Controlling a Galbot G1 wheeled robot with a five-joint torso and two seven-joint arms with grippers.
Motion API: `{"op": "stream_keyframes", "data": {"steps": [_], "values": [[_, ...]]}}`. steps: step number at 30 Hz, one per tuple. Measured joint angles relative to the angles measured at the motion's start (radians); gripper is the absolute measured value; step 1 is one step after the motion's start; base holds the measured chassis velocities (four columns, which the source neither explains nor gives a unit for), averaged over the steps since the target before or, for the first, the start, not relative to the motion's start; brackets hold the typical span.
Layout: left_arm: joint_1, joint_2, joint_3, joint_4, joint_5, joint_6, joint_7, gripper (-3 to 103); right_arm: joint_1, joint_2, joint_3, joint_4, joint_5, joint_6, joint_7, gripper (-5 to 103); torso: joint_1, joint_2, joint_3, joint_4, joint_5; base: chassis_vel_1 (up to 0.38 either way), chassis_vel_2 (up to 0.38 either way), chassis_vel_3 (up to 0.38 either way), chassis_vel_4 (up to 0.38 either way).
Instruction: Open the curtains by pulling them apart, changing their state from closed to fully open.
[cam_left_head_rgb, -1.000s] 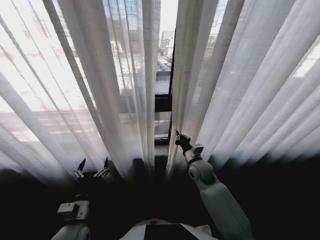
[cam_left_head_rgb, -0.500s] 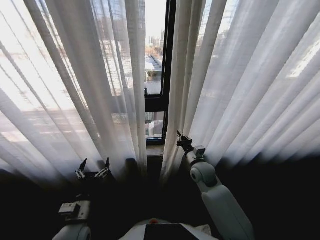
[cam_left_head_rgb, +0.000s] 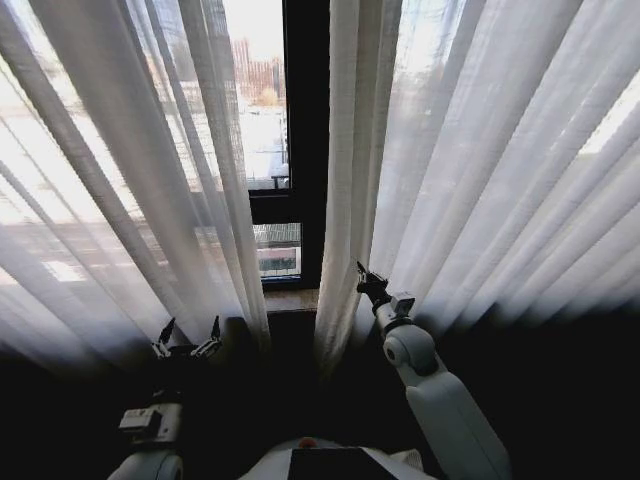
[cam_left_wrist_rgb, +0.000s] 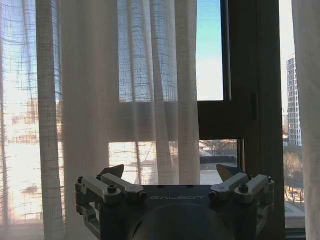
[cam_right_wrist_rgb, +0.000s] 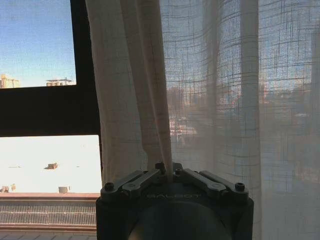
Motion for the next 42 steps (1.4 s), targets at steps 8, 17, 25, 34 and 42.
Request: {"op": "stream_keyframes", "data": {"steps": [8, 17, 25, 34, 42], "values": [[0.000, 0.000, 0.002, 0.000, 0.002, 0.000, 0.002, 100, 0.001, -0.003, 0.008, 0.000, 0.005, 0.001, 0.000, 0, 0.000, 0.000, 0.000, -0.0001, 0.0003, -0.183, -0.169, 0.181, 0.181], [-0.004, 0.000, 0.002, 0.002, 0.002, 0.000, 0.003, 100, 0.008, -0.004, 0.013, -0.005, 0.005, 0.001, 0.000, 0, 0.000, 0.000, 0.000, -0.0001, 0.0001, -0.168, -0.185, 0.164, 0.193], [-0.006, 0.003, 0.001, 0.011, 0.002, 0.000, 0.004, 100, 0.007, -0.004, 0.022, -0.011, 0.006, 0.001, 0.000, 0, 0.000, 0.000, 0.000, 0.0002, -0.0002, -0.155, -0.136, 0.158, 0.153], [-0.016, 0.006, 0.002, 0.013, -0.001, 0.000, 0.004, 100, 0.006, -0.012, 0.029, -0.009, 0.006, 0.001, 0.001, 0, 0.000, 0.000, 0.000, -0.0001, 0.0001, -0.190, -0.203, 0.189, 0.193], [-0.017, 0.007, 0.004, 0.019, -0.002, 0.000, 0.005, 100, -0.001, -0.011, 0.029, -0.006, 0.005, 0.002, 0.002, 0, 0.000, 0.000, 0.000, 0.0000, 0.0001, -0.252, -0.259, 0.250, 0.251]]}}
